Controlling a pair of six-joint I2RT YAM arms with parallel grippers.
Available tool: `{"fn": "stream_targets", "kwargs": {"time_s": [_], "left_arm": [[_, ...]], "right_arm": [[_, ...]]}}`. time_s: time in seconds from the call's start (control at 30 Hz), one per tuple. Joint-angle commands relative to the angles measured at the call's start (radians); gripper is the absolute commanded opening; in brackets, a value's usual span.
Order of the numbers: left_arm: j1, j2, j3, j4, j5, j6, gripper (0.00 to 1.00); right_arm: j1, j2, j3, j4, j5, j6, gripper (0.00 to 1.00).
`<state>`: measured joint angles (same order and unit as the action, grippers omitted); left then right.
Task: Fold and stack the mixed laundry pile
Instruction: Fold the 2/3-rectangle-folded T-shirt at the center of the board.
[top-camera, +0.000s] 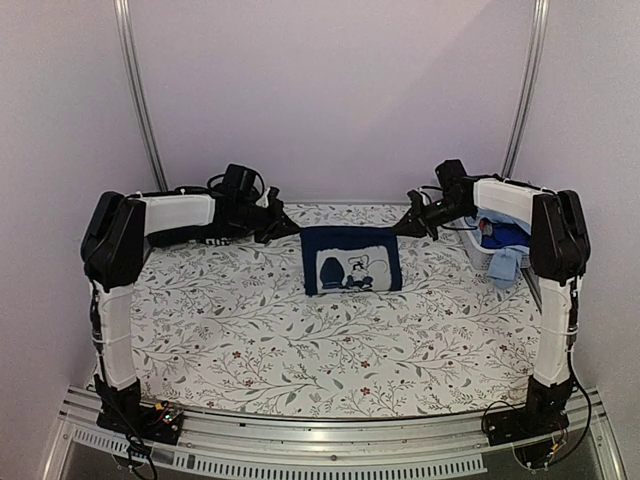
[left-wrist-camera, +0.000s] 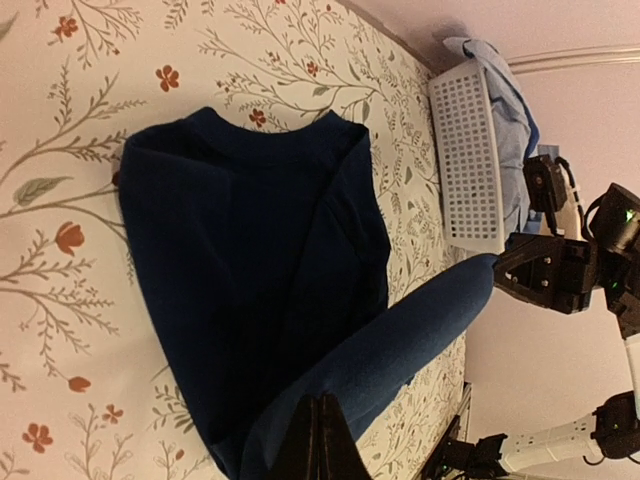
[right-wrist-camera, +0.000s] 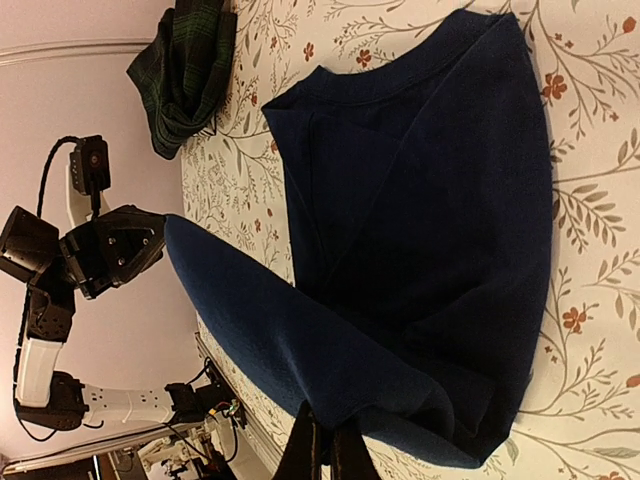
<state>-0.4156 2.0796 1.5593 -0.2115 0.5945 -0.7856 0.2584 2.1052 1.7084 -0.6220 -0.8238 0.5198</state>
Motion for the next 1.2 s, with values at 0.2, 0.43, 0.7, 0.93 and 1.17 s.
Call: {"fn": "stream_targets", "kwargs": {"time_s": [0.2, 0.43, 0.7, 0.93, 1.17], "left_arm": [[0.081, 0.221, 0.188, 0.048, 0.02, -0.033, 0.0], [0.098, 0.308, 0.282, 0.025, 0.009, -0.007, 0.0], [0.109, 0.396, 0.376, 0.047, -0.003, -0.01, 0.0], [0.117, 0.507, 0.533, 0.025, -0.006, 0.008, 0.0], [0.126, 0.417, 0.572, -0.069, -0.067, 0.122, 0.43]], "right_arm": [[-0.029, 0.288, 0.313, 0.005, -0.038, 0.022, 0.0], [-0.04, 0.364, 0.337, 0.106, -0.078, 0.069, 0.0], [-0.042, 0.421, 0.34, 0.263, -0.085, 0.145, 0.0], [-0.051, 0.444, 0.344, 0.398, -0.073, 0.217, 0.14], [-0.091, 0.324, 0.308, 0.44, -0.047, 0.225, 0.61]]}}
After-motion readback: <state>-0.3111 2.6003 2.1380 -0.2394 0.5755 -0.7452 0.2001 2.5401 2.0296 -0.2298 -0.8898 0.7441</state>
